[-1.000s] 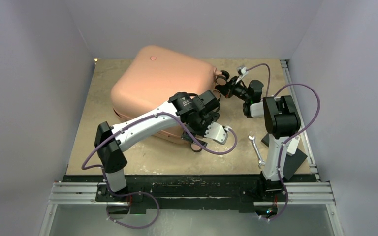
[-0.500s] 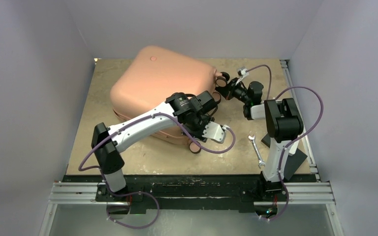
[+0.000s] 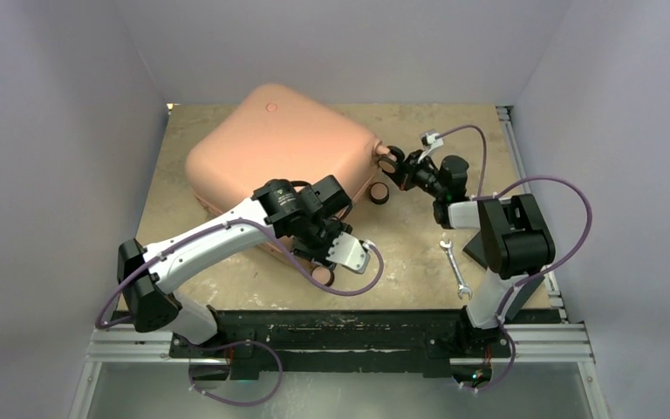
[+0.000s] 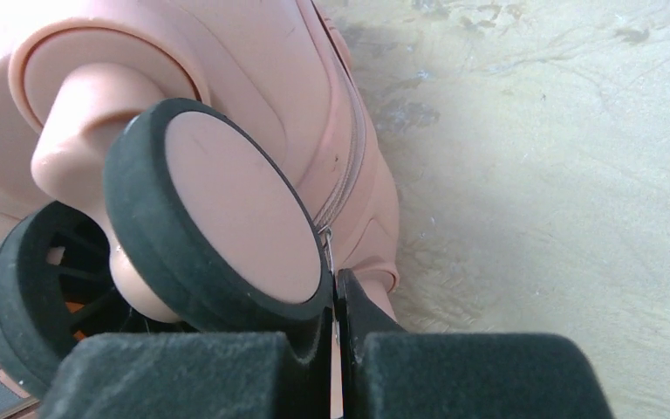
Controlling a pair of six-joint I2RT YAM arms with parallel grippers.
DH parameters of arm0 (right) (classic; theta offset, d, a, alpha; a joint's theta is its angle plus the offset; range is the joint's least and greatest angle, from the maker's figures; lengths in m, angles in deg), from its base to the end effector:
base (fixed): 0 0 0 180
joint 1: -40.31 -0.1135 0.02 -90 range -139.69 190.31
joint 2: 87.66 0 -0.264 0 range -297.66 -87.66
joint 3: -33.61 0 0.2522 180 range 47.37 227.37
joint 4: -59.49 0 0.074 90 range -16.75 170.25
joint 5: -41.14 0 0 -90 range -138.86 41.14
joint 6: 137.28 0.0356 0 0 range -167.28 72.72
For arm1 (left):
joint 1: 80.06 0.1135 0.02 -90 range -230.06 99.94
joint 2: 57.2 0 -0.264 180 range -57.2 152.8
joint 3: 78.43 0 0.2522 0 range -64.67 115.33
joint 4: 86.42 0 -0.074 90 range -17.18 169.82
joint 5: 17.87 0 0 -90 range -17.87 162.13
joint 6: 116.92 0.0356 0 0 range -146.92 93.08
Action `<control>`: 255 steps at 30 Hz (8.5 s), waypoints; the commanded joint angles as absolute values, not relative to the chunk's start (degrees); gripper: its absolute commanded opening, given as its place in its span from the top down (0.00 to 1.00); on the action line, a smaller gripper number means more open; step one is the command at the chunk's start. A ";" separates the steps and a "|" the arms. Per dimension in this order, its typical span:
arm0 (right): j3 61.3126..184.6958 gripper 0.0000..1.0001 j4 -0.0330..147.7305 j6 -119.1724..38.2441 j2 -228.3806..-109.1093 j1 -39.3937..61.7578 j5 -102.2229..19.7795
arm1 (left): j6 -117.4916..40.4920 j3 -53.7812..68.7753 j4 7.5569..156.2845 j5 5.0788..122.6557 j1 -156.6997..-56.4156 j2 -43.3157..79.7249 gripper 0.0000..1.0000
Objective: Pack the luggage
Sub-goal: Zip the luggage at the center of the board.
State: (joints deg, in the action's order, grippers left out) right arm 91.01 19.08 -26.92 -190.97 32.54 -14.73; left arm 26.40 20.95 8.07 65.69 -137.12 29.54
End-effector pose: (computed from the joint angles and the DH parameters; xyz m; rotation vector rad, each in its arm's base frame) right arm 0.3532 0.0684 0.1793 -0.2781 1.7012 0.8610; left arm 0.1507 -0.2399 0.3277 2.3468 1.6023 -0.1737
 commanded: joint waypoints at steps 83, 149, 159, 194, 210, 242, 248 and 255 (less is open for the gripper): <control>157.81 1.00 54.78 -35.89 -226.18 24.09 -3.33 | -9.28 11.90 42.62 89.18 -65.39 11.30 0.01; 86.76 1.00 31.82 -33.95 -178.25 19.26 -12.29 | -9.05 51.17 50.50 86.11 -97.06 67.24 0.10; 90.92 1.00 29.73 -37.27 -178.68 24.04 -25.25 | -8.85 53.70 44.24 92.57 -97.66 50.79 0.05; 88.42 1.00 21.47 -29.29 -180.99 8.01 -17.95 | 3.82 52.32 25.11 60.97 -115.58 39.19 0.01; 96.28 1.00 23.25 -34.64 -187.29 13.15 -21.94 | -0.19 50.98 31.61 71.22 -121.83 46.55 0.05; 126.53 1.00 42.46 -38.81 -204.44 20.98 -29.21 | 17.69 28.12 5.84 42.42 -123.58 37.06 0.28; 142.70 1.00 52.38 -42.16 -214.08 21.70 -28.84 | 18.57 23.81 5.09 42.28 -123.60 35.33 0.30; 151.48 1.00 55.39 -42.34 -220.51 22.06 -22.30 | 16.41 25.40 7.56 42.08 -118.67 30.71 0.23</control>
